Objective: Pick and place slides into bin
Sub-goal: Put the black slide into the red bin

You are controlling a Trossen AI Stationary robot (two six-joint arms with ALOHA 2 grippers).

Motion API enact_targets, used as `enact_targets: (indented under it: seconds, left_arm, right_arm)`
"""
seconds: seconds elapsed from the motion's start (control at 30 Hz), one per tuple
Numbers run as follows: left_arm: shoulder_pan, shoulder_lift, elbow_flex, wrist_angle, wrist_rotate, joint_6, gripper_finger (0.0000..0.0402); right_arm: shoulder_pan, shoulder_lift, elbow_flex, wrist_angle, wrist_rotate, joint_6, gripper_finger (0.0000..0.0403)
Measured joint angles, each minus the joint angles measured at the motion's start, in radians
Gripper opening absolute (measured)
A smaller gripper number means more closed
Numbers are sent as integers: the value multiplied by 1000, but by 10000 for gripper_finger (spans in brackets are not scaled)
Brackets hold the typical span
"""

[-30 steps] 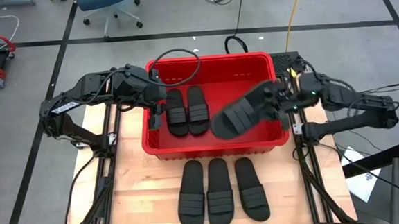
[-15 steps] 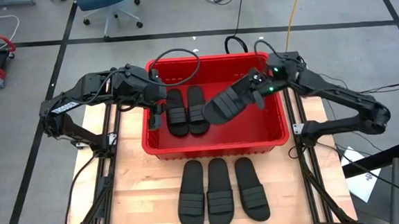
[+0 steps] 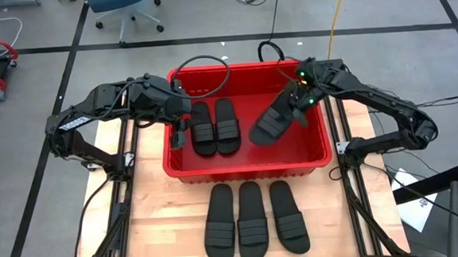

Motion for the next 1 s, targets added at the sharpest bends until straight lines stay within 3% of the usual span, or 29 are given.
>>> enact_targets:
  seconds: [0.17,0.43,0.6,0.77,1.0]
  left_arm:
    - [0,0,0,0,0,0,122]
    - [4,0,0,0,0,0,122]
    - [4,0,0,0,-4,0,122]
    - [4,0,0,0,-6,0,122]
    - [4,0,0,1,-7,-9,122]
  right_arm:
    - [36,9,25,-61,146,-107,1]
    - [86,8,278,-307,421,-213,1]
    - [131,8,381,-385,436,-233,1]
    - [181,24,407,-435,433,-400,1]
    - [204,155,407,-543,489,-543,1]
